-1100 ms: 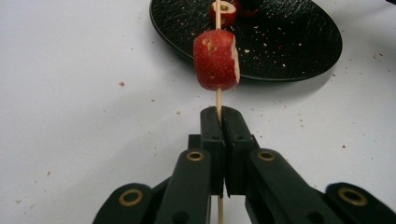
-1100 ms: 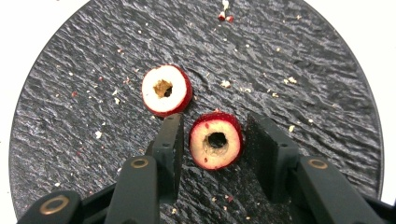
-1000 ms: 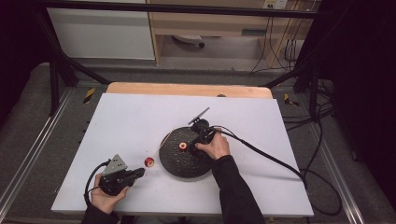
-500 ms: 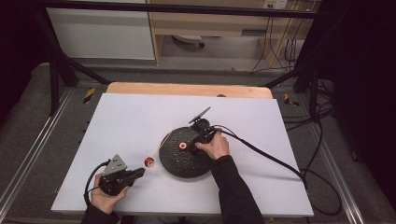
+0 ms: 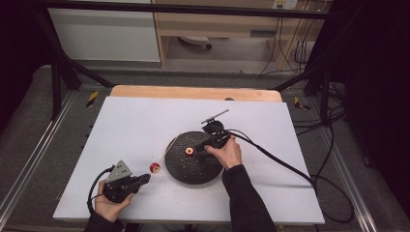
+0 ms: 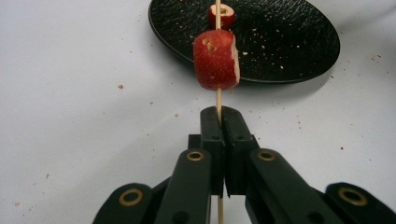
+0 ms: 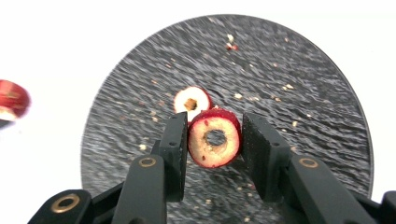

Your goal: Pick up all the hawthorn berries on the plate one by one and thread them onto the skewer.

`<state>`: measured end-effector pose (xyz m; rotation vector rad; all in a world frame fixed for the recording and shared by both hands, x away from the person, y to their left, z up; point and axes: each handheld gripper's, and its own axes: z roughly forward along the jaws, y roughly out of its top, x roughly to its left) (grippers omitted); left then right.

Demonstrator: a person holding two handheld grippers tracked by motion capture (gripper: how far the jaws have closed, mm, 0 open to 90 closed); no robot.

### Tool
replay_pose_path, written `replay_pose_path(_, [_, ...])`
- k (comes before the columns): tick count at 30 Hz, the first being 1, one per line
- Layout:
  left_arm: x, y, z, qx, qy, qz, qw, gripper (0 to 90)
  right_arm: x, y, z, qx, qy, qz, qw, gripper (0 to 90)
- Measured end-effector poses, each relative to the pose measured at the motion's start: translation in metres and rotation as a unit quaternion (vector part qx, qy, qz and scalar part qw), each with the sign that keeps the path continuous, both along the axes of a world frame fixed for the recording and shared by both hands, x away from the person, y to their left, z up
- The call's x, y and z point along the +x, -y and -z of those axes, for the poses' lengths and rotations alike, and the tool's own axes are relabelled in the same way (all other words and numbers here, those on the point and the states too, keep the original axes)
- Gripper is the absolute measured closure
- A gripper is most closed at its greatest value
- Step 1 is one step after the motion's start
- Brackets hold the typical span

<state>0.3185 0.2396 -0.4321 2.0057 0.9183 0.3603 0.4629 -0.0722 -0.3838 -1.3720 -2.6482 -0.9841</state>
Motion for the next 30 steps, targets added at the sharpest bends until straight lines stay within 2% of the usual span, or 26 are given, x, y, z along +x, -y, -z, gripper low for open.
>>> replay_pose_path(6, [-0.001,0.001,0.0,-0.002,0.001,0.0,1.0,88.3,-0.013,0.009,-0.007,0.052,0.021,0.012,0.9983,62.6])
replay_pose_path(10, [-0.001,0.001,0.0,-0.002,0.002,-0.002,1.0,88.3,-0.022,0.017,-0.008,0.096,0.036,0.023,0.9945,62.6])
replay_pose_path(14, [-0.001,0.001,0.0,-0.004,0.004,-0.003,1.0,88.3,-0.031,0.024,-0.006,0.134,0.05,0.038,0.9889,62.7])
replay_pose_path(18, [-0.002,0.002,0.0,-0.005,0.007,-0.003,1.0,88.2,-0.038,0.031,-0.003,0.179,0.057,0.057,0.9805,62.7])
replay_pose_path(22, [-0.003,0.002,0.0,-0.008,0.01,-0.003,0.9999,88.2,-0.045,0.037,0.001,0.22,0.067,0.077,0.97,62.7])
replay_pose_path(24, [-0.003,0.003,-0.001,-0.009,0.01,-0.003,0.9999,88.3,-0.047,0.039,0.003,0.232,0.076,0.087,0.9658,62.7])
replay_pose_path(27, [-0.004,0.004,-0.001,-0.011,0.011,-0.003,0.9999,88.2,-0.05,0.042,0.005,0.268,0.083,0.101,0.9545,62.7])
replay_pose_path(30, [-0.005,0.005,-0.001,-0.012,0.013,-0.003,0.9998,88.2,-0.052,0.043,0.005,0.288,0.1,0.113,0.9457,62.8])
